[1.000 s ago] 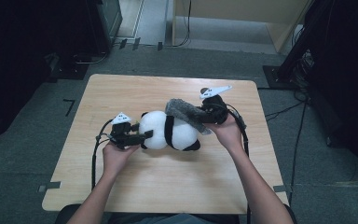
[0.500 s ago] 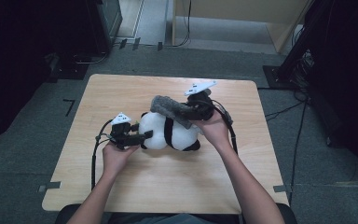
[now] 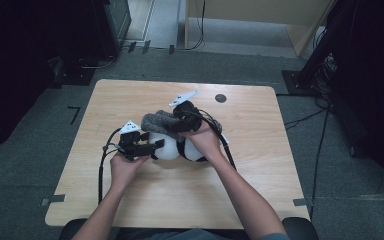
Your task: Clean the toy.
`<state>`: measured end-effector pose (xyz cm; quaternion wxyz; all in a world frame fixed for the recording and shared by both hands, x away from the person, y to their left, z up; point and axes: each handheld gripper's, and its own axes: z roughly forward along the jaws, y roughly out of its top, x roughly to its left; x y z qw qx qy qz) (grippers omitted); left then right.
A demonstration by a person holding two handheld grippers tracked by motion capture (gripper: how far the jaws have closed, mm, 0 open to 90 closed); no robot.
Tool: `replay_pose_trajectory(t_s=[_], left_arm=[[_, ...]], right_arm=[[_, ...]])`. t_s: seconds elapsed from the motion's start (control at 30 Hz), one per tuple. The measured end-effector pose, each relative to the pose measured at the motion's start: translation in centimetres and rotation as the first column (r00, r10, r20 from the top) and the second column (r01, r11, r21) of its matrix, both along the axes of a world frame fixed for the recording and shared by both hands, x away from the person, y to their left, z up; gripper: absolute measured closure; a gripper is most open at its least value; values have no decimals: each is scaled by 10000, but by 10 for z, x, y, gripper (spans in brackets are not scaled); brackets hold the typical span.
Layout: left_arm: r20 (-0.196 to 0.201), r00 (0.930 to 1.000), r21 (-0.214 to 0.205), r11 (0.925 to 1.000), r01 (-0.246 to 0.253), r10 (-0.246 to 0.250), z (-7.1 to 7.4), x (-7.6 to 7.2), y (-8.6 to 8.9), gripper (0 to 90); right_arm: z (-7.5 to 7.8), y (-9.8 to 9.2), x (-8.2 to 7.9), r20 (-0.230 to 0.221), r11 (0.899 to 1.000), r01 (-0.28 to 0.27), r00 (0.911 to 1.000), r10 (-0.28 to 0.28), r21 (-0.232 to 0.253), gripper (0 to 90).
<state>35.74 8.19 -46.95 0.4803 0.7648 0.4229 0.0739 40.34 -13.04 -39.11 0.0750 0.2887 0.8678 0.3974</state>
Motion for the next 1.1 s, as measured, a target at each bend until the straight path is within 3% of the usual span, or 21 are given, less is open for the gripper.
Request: replay_pose_trajectory(t_s=[0.13,0.2,0.3,0.5,0.83,1.1], left_arm=[[-3,10000,95,9999,-43,43,0,0,0,326],[30,10000,158,9999,-48,48,0,0,-1,333],[-58,10000,148,9999,-54,55,0,0,-2,349],[-13,10000,124,9999,29,-29,0,1,-1,359],[150,9999,40,10000,77,-78,-2,1,0,353],[302,9994,-119,9998,144,-141,-5,1,2,340]], right_arm=[[-6,6,-1,63,9986,-32,10000,36,-520,710],[-6,5,-2,92,9985,6,10000,-1,-543,725],[-6,0,-4,18,9982,62,10000,-61,-598,729],[0,-20,-13,315,9930,240,9993,-205,-1155,727],[14,-73,-25,640,9941,886,9944,-846,-624,725],[16,-107,-28,575,9899,1402,9886,-1389,-192,722]])
